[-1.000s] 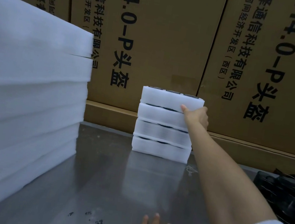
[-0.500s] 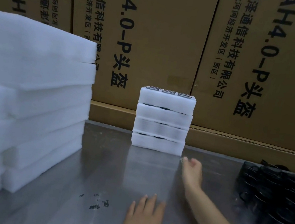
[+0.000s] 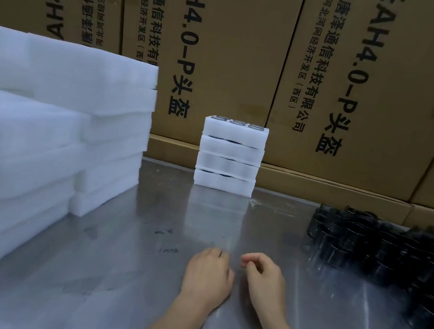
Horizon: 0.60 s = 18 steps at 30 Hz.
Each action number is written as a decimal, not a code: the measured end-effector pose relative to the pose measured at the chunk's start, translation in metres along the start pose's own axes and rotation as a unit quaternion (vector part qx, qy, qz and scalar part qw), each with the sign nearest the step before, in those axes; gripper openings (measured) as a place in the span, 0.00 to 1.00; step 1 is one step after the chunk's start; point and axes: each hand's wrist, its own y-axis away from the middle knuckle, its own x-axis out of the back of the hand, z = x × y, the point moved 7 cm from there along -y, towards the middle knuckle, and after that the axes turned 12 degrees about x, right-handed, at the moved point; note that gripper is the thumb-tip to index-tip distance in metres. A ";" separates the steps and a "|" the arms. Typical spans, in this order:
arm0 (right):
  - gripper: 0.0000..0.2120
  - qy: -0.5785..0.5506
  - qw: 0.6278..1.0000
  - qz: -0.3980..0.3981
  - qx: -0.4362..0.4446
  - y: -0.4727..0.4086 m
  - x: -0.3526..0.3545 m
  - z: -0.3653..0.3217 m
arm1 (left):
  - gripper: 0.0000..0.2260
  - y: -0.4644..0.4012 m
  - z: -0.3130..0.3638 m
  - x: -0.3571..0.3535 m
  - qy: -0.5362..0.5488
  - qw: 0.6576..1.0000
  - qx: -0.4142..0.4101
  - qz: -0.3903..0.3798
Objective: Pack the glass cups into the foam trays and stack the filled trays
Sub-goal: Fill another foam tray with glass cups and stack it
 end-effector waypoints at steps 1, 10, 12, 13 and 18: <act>0.16 0.007 1.000 -0.008 0.002 0.007 0.002 -0.004 | 0.13 0.009 0.002 0.001 0.005 1.000 -0.005 0.000; 0.15 0.066 0.993 -0.086 0.038 0.057 0.014 -0.031 | 0.16 0.076 0.009 0.021 0.013 0.998 -0.066 -0.003; 0.14 0.044 0.993 -0.094 0.051 0.066 0.018 -0.033 | 0.17 0.088 0.010 0.023 0.023 0.996 -0.090 -0.016; 0.14 0.028 0.994 -0.096 0.054 0.069 0.021 -0.034 | 0.17 0.094 0.010 0.025 0.032 0.993 -0.113 -0.026; 0.12 -0.008 0.994 -0.101 0.044 0.076 0.026 -0.033 | 0.13 0.078 -0.019 0.075 -0.134 0.966 -0.218 -0.022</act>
